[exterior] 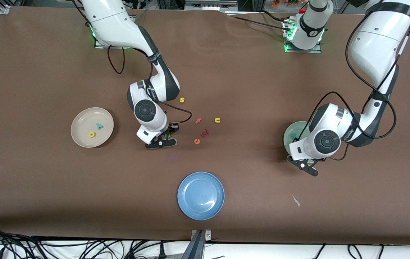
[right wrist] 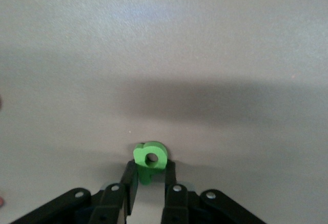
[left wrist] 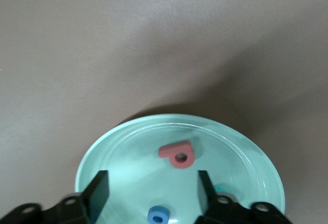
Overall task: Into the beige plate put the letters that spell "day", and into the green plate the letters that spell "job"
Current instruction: 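Release the d with the left gripper while the right gripper places the p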
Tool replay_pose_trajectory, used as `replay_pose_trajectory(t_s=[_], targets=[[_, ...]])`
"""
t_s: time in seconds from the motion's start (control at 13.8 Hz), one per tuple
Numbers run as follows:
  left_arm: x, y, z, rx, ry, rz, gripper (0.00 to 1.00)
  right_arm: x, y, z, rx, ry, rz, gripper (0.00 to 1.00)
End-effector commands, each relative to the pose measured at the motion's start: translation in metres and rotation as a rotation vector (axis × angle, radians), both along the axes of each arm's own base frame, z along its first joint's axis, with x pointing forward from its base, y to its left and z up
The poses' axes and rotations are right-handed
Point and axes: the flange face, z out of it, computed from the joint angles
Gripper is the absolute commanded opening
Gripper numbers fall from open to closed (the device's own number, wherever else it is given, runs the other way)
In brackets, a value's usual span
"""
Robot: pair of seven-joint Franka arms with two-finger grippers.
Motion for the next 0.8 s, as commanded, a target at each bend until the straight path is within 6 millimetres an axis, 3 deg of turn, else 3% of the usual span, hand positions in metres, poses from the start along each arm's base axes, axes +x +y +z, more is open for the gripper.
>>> replay_pose_trajectory(t_s=[0.0,0.22,0.51,0.73], targets=[[-0.01,-0.01,0.05,0.059,0.023,-0.022,1.0,0.009,0.002,0.008,0.008,-0.007,-0.005,0.19],[-0.006,-0.003,0.093,0.048,-0.003,0.015,1.0,0.024,-0.018,0.039,-0.01,0.054,-0.023,0.16],[0.009,-0.001,0.17,0.026,-0.138,0.052,1.0,0.043,-0.095,0.086,-0.086,0.112,-0.22,0.16],[0.02,-0.001,0.214,-0.062,-0.188,0.115,1.0,0.055,-0.16,0.101,-0.147,0.149,-0.311,0.16]])
